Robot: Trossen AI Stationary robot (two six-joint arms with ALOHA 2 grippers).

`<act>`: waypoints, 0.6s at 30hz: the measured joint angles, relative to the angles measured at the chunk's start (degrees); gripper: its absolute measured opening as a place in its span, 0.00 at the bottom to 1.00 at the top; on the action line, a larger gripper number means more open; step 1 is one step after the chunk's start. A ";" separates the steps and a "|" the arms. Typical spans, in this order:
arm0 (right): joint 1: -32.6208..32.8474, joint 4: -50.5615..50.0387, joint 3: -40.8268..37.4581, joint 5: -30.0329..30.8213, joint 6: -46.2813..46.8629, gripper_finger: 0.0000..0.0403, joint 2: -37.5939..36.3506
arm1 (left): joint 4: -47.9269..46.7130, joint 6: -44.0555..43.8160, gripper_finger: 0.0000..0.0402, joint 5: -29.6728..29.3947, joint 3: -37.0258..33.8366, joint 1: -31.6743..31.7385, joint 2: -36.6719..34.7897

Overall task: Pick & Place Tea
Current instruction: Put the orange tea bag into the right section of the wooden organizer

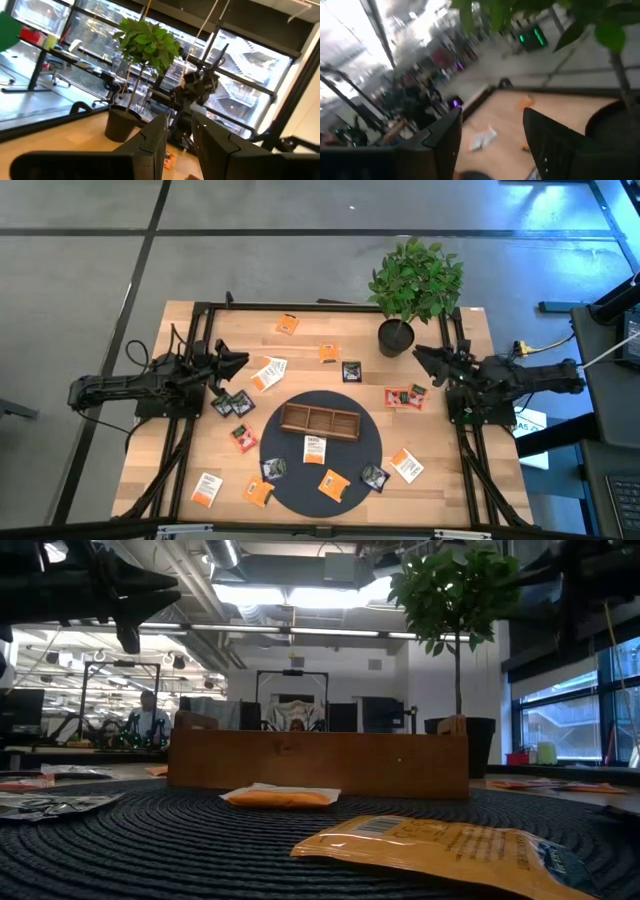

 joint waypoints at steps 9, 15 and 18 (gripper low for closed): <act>0.03 -24.18 18.97 -14.40 13.69 0.42 27.49 | 0.19 -2.12 0.22 -0.26 0.00 0.00 3.15; 0.02 -42.28 24.57 -17.79 32.46 0.38 40.75 | 0.21 -2.12 0.22 -0.26 0.02 0.00 4.89; 0.02 -44.99 24.59 -22.06 37.36 0.38 44.92 | 0.18 -2.41 0.22 -0.26 0.01 0.01 5.50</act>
